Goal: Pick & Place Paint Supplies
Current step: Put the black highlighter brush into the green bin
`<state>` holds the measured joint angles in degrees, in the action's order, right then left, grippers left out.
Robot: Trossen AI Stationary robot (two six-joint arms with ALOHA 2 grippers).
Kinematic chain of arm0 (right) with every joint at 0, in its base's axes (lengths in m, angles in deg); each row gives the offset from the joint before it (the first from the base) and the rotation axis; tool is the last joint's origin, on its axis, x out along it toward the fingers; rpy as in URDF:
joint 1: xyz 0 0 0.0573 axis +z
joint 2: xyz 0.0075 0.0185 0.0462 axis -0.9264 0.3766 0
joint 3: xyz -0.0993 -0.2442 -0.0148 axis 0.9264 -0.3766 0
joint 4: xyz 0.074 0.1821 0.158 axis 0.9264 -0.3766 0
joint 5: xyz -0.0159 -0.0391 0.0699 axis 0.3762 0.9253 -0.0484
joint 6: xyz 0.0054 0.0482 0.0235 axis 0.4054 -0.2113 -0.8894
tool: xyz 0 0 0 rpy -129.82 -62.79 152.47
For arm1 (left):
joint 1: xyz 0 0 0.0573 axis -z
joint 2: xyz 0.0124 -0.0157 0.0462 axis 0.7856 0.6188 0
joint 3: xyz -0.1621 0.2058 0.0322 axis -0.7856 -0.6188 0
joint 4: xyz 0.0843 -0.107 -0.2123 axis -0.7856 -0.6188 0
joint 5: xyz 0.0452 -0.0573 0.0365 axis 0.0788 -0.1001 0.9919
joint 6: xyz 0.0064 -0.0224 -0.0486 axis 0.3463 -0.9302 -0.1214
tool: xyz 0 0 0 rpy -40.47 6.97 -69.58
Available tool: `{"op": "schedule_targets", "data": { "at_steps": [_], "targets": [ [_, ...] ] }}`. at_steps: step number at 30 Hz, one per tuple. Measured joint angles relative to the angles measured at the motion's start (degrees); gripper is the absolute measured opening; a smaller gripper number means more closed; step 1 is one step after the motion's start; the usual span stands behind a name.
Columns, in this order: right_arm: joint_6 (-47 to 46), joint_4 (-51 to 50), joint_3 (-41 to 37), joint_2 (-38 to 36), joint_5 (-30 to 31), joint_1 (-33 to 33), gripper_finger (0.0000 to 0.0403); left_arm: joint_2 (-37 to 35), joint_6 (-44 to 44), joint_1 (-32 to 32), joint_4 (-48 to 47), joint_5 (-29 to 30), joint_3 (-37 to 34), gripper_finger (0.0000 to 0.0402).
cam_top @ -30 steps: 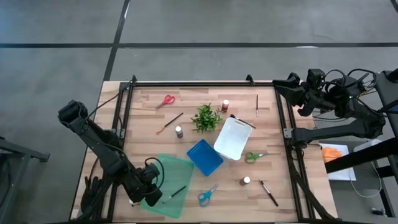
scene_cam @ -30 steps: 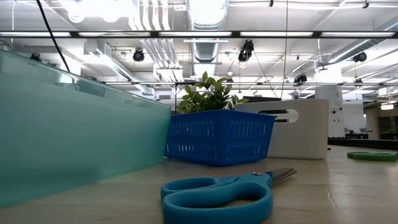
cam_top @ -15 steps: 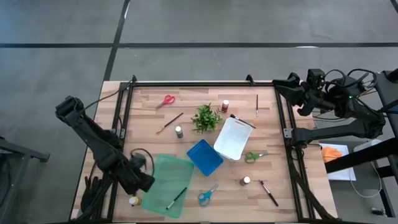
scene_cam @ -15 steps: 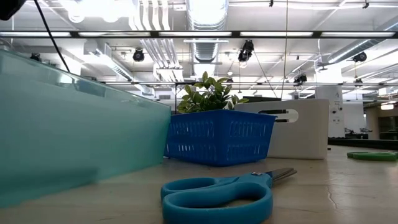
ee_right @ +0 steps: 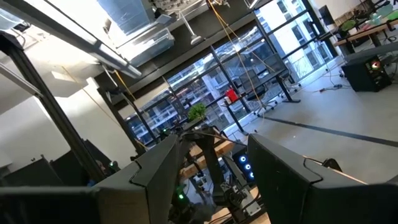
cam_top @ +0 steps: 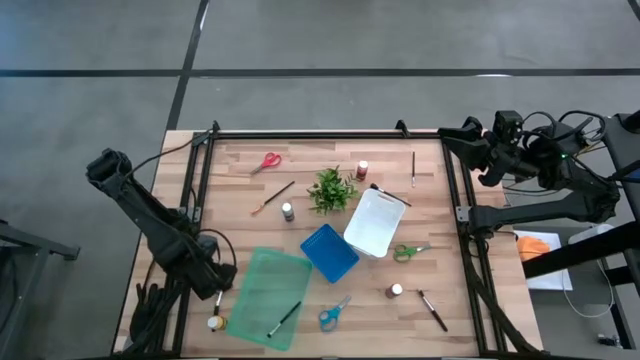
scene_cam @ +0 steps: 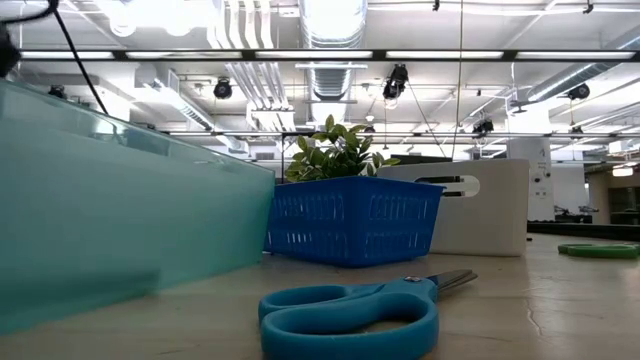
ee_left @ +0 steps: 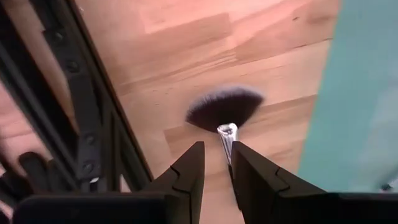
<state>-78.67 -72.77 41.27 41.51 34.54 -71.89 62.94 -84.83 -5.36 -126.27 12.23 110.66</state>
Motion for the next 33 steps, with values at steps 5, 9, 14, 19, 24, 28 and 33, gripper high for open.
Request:
{"op": "schedule_targets", "data": {
  "at_steps": [5,9,14,19,24,28,33],
  "targets": [
    [0.0,-0.01,0.0,0.0,0.0,0.0,0.0192,0.0,-3.23,-0.13,12.62,-1.94,-8.58,0.0091],
    [0.0,-0.01,0.0,0.0,0.0,0.0,0.0192,0.0,-3.11,-0.44,23.93,-3.21,-14.64,0.0091],
    [-0.07,0.01,0.0,0.0,0.0,0.0,0.0192,0.0,-3.43,-0.39,27.37,-5.71,-18.59,0.0091],
    [-0.11,0.01,0.0,-0.04,0.0,0.0,0.0192,-0.13,-4.11,-0.39,27.94,-5.99,-20.07,0.0091],
    [-0.08,0.01,0.0,-0.04,0.0,0.0,0.0192,-0.15,-4.29,-0.44,27.39,-5.96,-20.52,0.0091],
    [0.12,0.01,0.0,-0.04,0.0,0.0,0.0192,-0.11,-4.44,-0.44,26.96,-5.71,-20.61,0.0091],
    [0.24,0.01,0.0,-0.02,0.02,0.0,0.0192,-0.11,-4.5,-0.44,26.69,-5.15,-20.65,0.009]
  ]
}}
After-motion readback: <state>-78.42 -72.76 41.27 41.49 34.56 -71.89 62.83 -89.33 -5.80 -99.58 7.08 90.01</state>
